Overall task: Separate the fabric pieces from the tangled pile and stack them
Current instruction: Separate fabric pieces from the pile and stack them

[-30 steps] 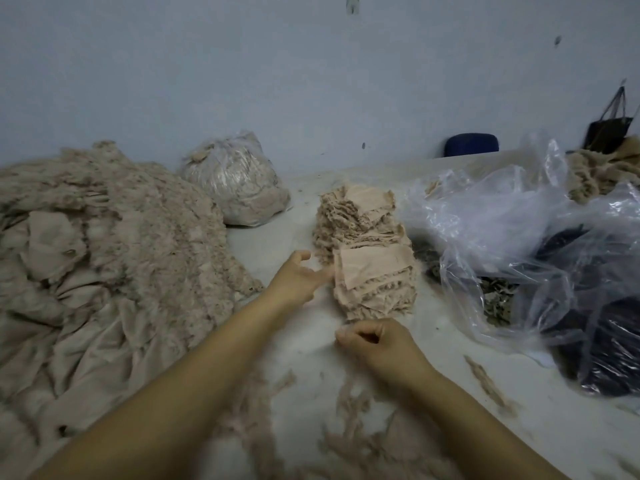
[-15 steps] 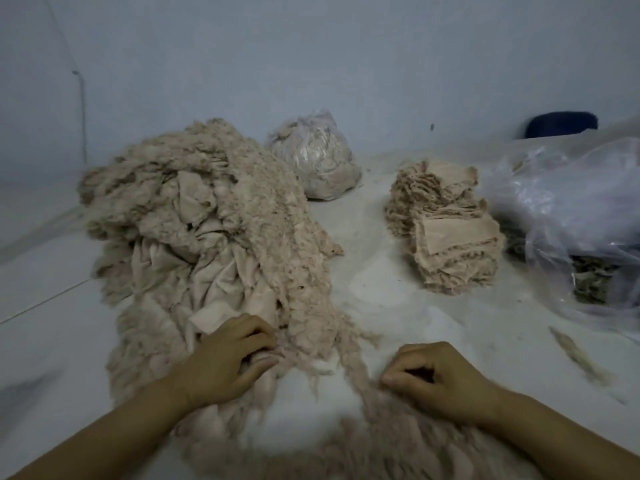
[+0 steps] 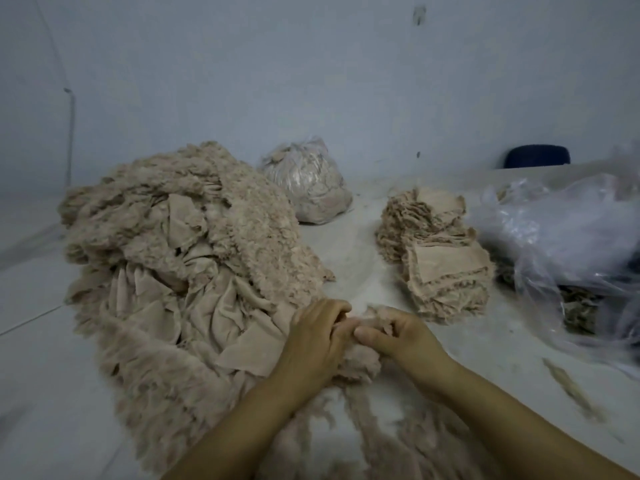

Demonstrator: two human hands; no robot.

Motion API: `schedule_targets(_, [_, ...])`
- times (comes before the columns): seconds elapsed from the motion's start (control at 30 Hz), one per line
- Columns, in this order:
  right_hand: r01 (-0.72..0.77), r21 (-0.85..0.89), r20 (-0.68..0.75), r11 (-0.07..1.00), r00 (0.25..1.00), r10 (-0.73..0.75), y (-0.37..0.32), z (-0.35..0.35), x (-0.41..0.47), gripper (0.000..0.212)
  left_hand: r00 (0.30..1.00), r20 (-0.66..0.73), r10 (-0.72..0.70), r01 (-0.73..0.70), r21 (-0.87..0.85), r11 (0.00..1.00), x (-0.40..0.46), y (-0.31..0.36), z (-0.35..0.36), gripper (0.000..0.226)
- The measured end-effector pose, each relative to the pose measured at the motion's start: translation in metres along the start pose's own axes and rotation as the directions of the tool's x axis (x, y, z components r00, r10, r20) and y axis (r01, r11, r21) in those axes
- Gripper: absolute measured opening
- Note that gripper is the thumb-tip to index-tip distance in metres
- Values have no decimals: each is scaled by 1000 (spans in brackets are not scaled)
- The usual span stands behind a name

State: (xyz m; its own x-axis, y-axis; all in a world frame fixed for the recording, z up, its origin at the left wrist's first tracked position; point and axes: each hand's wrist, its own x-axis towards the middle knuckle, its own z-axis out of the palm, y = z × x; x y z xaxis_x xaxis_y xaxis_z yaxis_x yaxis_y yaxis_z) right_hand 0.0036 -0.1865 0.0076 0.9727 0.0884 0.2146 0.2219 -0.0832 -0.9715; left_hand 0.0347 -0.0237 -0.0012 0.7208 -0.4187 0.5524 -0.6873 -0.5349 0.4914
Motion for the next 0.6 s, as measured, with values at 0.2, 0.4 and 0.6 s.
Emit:
schedule_targets(0.2, [-26,79,-97,997,995,33,12,-31,5,19,970,241,-41,34,36,999,28,-22,4,31])
schedule_targets(0.4, [-133,316,-420,940,868,264,30,-32,14,26,952,236,-196,246,-205,947,29,-20,27,40])
schedule_targets(0.6, [-176,-47,-166,983,972,166,25,-37,1,18,942,177,-286,304,-79,949,27,-15,14,50])
